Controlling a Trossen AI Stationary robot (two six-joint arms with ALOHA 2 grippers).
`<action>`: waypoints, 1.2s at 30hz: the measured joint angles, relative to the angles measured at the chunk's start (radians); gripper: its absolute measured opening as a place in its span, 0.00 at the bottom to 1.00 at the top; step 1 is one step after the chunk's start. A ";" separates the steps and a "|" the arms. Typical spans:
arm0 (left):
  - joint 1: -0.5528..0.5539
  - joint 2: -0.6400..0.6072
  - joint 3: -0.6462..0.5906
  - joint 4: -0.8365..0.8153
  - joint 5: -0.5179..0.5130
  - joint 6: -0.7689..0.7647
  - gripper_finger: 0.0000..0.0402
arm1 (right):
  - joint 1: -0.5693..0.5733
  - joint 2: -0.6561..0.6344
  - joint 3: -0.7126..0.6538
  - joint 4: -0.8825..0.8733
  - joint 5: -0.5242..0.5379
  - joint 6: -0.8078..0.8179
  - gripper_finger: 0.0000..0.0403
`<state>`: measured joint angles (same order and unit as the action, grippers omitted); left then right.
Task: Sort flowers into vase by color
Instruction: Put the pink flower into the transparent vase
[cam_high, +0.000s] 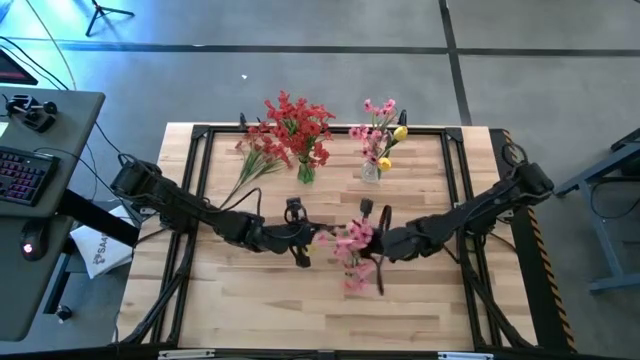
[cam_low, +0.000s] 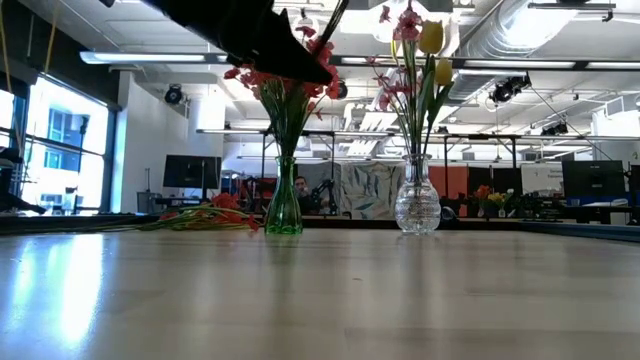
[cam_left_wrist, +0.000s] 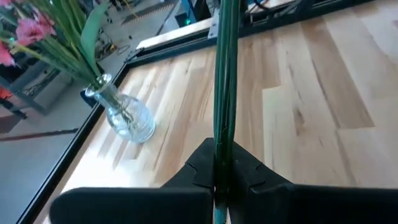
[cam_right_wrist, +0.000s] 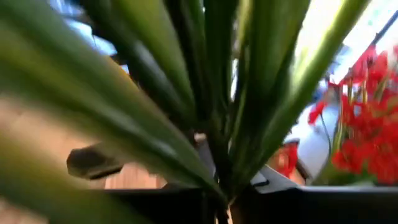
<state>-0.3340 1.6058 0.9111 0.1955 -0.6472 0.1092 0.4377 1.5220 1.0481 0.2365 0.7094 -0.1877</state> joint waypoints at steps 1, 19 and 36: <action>0.000 0.000 0.000 -0.011 -0.009 -0.011 0.02 | 0.001 -0.007 0.025 -0.077 0.011 0.038 0.03; 0.034 0.001 -0.002 -0.303 -0.057 -0.207 0.28 | -0.304 -0.470 -0.049 -0.792 0.125 0.444 0.00; 0.034 0.001 -0.002 -0.277 -0.041 -0.204 0.29 | -0.614 -0.472 -0.048 -0.678 -0.208 0.265 0.00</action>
<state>-0.3004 1.6070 0.9089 -0.0813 -0.6882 -0.0948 -0.1760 1.0501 1.0001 -0.4416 0.5018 0.0776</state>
